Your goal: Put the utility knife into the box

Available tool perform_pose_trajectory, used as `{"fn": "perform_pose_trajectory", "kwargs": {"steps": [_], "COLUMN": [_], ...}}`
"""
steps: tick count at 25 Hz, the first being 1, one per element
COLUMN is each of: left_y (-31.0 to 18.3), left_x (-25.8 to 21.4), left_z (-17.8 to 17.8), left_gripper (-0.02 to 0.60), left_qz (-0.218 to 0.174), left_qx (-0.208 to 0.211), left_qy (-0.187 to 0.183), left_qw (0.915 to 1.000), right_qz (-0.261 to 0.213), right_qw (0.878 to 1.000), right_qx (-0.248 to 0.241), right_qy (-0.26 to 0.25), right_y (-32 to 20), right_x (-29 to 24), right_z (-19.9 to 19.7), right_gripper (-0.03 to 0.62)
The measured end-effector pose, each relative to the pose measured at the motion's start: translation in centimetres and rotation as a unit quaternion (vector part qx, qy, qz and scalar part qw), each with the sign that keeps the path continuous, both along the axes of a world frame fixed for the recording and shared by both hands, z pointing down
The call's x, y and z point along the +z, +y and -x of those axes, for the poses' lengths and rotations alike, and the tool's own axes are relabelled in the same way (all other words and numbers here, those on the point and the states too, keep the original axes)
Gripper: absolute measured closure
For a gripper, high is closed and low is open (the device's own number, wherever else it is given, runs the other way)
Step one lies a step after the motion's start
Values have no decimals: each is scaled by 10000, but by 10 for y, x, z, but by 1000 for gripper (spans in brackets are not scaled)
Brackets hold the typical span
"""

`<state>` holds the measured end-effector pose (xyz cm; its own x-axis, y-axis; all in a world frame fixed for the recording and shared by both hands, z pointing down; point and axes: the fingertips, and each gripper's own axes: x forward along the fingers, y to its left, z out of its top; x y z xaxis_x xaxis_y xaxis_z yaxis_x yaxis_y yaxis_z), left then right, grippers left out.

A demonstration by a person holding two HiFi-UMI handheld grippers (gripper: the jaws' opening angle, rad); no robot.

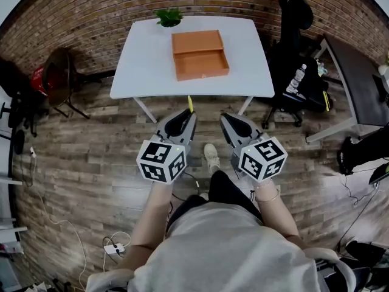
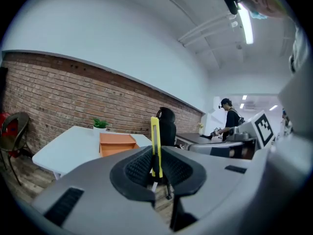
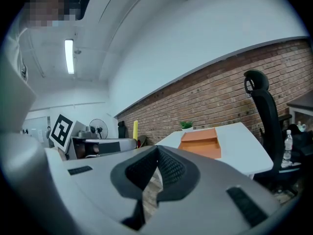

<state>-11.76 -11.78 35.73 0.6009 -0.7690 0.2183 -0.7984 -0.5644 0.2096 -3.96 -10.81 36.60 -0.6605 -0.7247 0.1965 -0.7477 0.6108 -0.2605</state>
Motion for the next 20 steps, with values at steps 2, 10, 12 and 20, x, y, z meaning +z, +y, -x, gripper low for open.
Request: {"fn": "perform_pose_trajectory", "kwargs": {"steps": [2,10,12,20], "left_y": [-28,-153,-180,-268], "left_x": [1,8,13,58], "left_z": [4,6,4,-14], "left_gripper": [531,531,531,531], "left_qz": [-74,-407,-406,-337], "left_qx": [-26,70,223,1080], "left_qy": [-236,-1755,-2091,-3492], "left_qw": [9997,9836,9768,9302], "right_qz": [4,165,191,479], "right_qw": [10000,9998,9997,9985], "right_qx": [4,-109,-143,-203], "right_qy": [-33,-85,-96,-185], "right_y": [-27,-142,-168,-251], "right_x": [2,19,21,45], "right_z": [-2,-10,-13,-24], "right_gripper": [595,595,595,595]}}
